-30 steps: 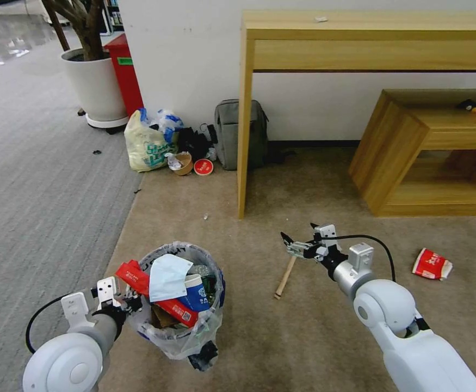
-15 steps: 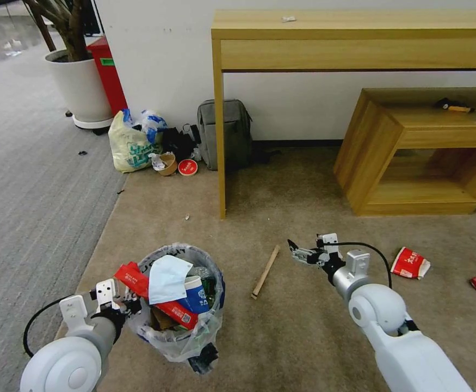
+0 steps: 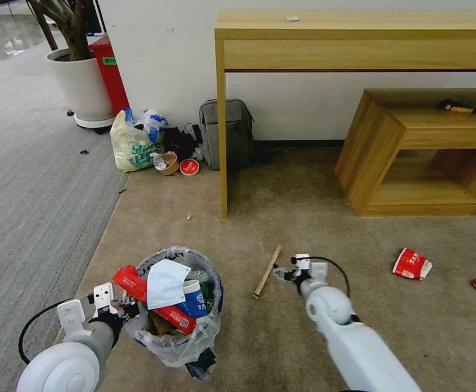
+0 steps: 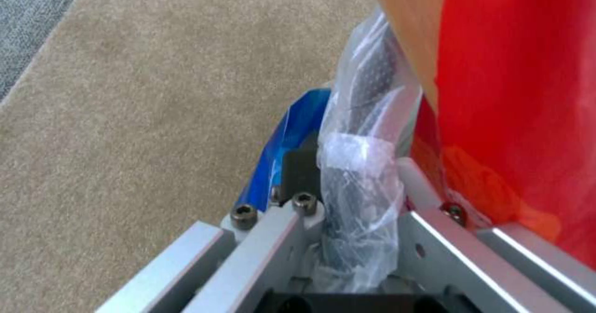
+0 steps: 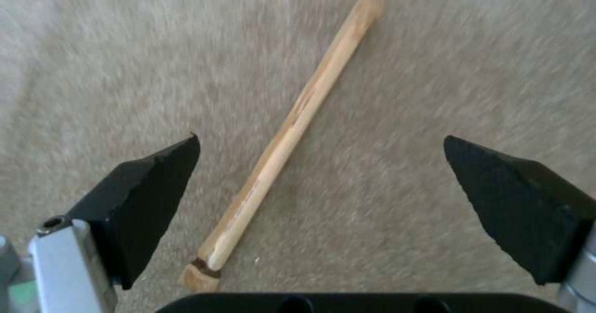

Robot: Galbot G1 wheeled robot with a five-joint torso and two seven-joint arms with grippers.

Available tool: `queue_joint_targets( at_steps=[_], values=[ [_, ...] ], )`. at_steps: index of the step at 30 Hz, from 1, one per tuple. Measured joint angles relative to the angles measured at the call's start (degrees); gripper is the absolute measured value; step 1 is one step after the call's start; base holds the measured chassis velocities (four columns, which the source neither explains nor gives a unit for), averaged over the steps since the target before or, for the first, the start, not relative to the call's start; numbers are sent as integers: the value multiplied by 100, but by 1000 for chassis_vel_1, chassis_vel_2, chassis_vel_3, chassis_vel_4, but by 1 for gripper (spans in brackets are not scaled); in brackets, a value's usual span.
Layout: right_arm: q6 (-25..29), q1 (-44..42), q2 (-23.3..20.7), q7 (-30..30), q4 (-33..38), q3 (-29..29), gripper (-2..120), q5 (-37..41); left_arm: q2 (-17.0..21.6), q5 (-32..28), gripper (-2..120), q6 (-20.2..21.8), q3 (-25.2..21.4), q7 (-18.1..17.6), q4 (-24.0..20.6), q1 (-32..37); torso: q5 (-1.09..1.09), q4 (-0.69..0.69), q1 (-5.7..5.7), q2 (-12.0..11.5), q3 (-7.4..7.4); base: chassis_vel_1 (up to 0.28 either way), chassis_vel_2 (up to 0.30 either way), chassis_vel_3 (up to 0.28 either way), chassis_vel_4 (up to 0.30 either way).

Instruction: Pick up the trash bin and place the garbage on the floor into it.

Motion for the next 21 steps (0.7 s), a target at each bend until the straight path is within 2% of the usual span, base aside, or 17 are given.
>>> queue_joint_targets(
  at_steps=[7,17,21],
  values=[
    [-142,369,221,273,-745,-250,100,169,-23,20,0,0,-1,-1,91,-28,0,-1,0,0,0,0,0,0,0],
    [-187,827,402,506,-1293,-452,100,477,-18,30,0,0,14,0,164,-52,0,-1,0,0,0,0,0,0,0],
    [-191,1055,513,722,-1570,-545,92,701,-22,44,0,0,22,2,172,-48,0,-1,0,0,0,0,0,0,0]
  ],
)
